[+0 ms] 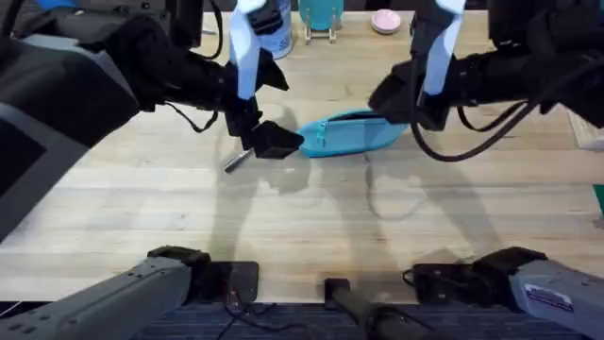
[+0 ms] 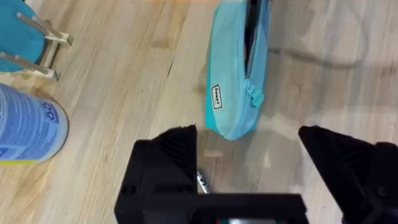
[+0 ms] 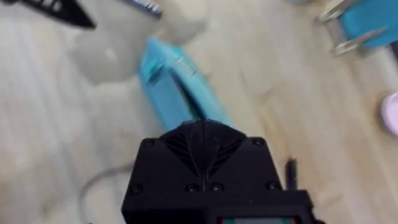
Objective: Unzip the bag, pick up the pens from the table one at a time and place them inside, then zip the bag closed.
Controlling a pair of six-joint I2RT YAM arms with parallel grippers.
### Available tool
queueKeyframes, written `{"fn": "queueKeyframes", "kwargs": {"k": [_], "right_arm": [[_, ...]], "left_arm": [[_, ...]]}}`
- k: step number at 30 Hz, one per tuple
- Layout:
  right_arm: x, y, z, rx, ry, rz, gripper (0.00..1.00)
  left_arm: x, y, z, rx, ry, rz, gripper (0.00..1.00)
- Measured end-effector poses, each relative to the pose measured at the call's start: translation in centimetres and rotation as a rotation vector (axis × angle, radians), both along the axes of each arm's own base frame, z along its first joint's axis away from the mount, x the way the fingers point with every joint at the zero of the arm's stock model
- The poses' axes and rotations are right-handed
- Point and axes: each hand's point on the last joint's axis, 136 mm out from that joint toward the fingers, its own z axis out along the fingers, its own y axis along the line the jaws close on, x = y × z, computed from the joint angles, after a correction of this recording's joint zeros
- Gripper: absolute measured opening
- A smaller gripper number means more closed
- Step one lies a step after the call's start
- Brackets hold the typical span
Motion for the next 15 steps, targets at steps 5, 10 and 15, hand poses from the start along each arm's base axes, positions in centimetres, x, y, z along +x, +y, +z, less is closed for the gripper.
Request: {"fn": "queueKeyframes", "kwargs": {"k": [5,10,15], "right_arm": [[-0.9,-0.4,0.6,-0.025,0.045,0.001,0.028],[-0.4,-0.3,2.8,-0.021,0.028,0.002,0.028],[0.3,0.0,3.3,-0.037,0.082,0.001,0.028]], "left_arm": [[-0.1,-0.1,0.1,-0.006,0.001,-0.003,0.993],[-0.1,-0.1,0.1,-0.008,0.001,-0.005,0.994],[-0.1,-0.1,0.1,-0.008,0.001,-0.005,0.993]]}}
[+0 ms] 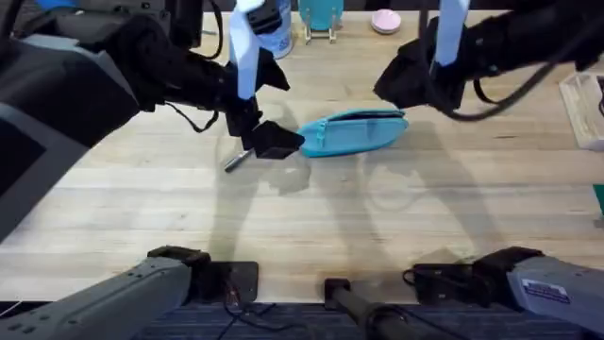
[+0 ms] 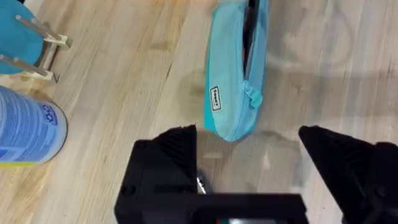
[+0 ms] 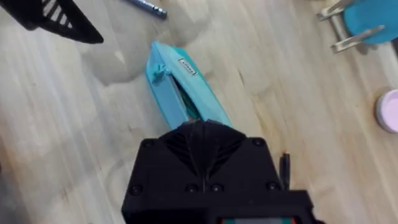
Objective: Unzip the bag, pick up the pens from the table one at a time and place them inside, then zip the bag closed.
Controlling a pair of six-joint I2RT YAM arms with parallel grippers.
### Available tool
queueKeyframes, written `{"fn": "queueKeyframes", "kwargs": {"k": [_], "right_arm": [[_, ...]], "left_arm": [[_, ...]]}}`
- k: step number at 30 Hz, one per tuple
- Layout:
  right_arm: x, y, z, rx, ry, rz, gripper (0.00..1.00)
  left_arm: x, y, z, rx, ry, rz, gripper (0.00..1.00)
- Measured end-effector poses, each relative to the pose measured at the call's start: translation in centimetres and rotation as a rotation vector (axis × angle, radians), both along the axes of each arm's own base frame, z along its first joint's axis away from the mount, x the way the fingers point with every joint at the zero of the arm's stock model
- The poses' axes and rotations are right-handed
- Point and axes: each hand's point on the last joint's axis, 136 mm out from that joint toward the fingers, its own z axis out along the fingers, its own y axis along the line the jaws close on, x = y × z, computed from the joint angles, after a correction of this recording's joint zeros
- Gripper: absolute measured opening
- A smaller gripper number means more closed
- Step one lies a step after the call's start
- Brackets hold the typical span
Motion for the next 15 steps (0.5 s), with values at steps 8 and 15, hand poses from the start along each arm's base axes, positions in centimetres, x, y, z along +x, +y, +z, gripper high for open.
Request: {"fn": "queueKeyframes", "kwargs": {"k": [8,15], "right_arm": [[0.6,0.1,-1.7,-0.04,0.074,0.015,0.028],[0.2,-0.1,-3.1,-0.129,0.048,0.131,0.028]], "left_arm": [[0.0,0.0,0.0,0.0,0.0,0.0,0.993],[0.0,0.0,0.0,0.0,0.0,0.0,0.993]]}}
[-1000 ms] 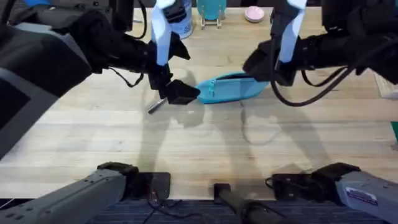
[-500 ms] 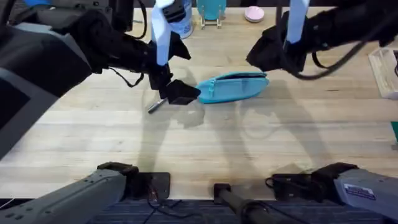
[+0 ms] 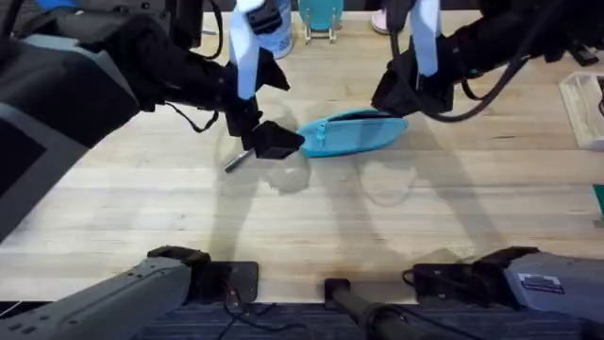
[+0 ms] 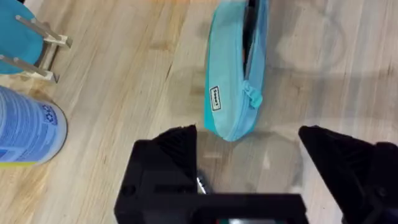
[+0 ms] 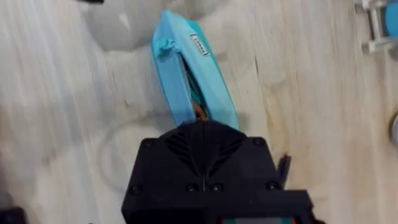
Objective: Unzip the bag, pick up the pens from the table one at a time and place them inside, then zip the bag closed.
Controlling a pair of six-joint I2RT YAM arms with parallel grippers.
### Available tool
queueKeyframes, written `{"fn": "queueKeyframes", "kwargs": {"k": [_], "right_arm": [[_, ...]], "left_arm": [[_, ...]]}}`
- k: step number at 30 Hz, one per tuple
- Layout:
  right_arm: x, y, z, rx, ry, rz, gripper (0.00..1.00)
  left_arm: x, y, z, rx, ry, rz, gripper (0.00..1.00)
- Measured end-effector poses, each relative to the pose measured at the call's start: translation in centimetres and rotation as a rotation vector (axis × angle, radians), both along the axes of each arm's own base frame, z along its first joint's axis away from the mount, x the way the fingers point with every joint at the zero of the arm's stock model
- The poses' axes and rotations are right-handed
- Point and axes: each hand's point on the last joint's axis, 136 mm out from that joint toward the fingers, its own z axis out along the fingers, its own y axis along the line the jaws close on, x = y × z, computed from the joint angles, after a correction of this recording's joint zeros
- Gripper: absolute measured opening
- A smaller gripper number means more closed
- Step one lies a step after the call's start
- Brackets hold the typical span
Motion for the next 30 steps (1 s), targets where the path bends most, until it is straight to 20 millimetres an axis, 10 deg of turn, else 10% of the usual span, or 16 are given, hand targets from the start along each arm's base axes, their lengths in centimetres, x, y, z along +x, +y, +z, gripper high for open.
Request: {"fn": "queueKeyframes", "kwargs": {"k": [30], "right_arm": [[0.6,0.4,-5.0,-0.109,0.018,0.24,0.03]], "left_arm": [[0.0,0.0,0.0,0.0,0.0,0.0,0.994]]}}
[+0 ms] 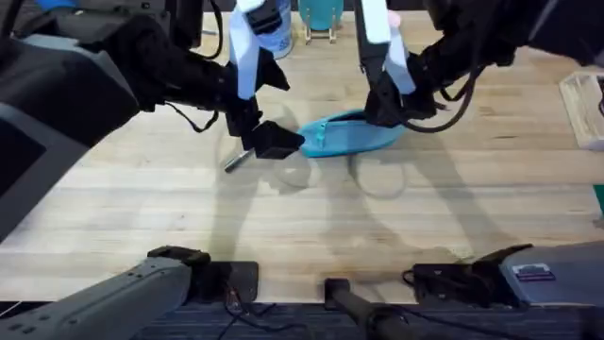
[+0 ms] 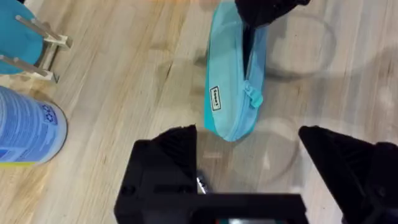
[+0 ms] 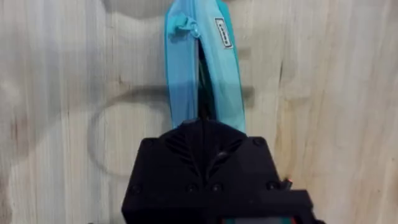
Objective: Unzip the bag, pick up the pens from the table one at a time and place them inside, then zip the bag closed.
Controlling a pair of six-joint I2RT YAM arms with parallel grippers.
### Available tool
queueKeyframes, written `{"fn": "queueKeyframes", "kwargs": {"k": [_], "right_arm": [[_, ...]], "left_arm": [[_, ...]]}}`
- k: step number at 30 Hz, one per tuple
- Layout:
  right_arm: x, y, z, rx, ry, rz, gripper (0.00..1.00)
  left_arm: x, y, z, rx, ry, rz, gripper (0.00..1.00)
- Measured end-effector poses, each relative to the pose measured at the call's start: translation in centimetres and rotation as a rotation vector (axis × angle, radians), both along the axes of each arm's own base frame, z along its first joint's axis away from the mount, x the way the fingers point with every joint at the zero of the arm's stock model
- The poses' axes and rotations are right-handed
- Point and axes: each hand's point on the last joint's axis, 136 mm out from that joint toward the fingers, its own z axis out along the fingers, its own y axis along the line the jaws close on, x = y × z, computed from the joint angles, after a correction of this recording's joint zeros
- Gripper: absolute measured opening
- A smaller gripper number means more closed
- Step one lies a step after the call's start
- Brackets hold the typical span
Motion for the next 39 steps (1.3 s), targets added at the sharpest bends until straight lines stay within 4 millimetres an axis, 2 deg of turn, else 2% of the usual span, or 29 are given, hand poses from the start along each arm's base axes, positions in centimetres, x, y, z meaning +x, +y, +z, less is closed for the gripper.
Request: {"fn": "queueKeyframes", "kwargs": {"k": [16,19,20,25,27,39], "right_arm": [[0.2,0.6,-3.7,-0.043,0.088,0.018,0.05],[0.3,0.8,-3.8,-0.054,0.076,0.026,0.185],[0.3,0.9,-3.8,-0.057,0.074,0.028,0.29],[0.4,0.9,-3.9,-0.07,0.06,0.041,0.959],[0.4,0.9,-3.9,-0.072,0.061,0.04,0.994],[0.4,0.8,-3.9,-0.073,0.061,0.04,0.998]], "left_arm": [[0.0,0.0,0.0,0.0,0.001,0.0,0.994],[0.0,0.0,0.0,0.0,0.002,0.0,0.994],[0.0,0.0,0.0,0.0,0.002,0.0,0.994],[0.0,0.0,0.0,0.0,0.002,0.0,0.993],[0.0,0.0,0.0,0.0,0.001,0.0,0.993],[0.0,0.0,0.0,0.0,0.002,0.0,0.993]]}}
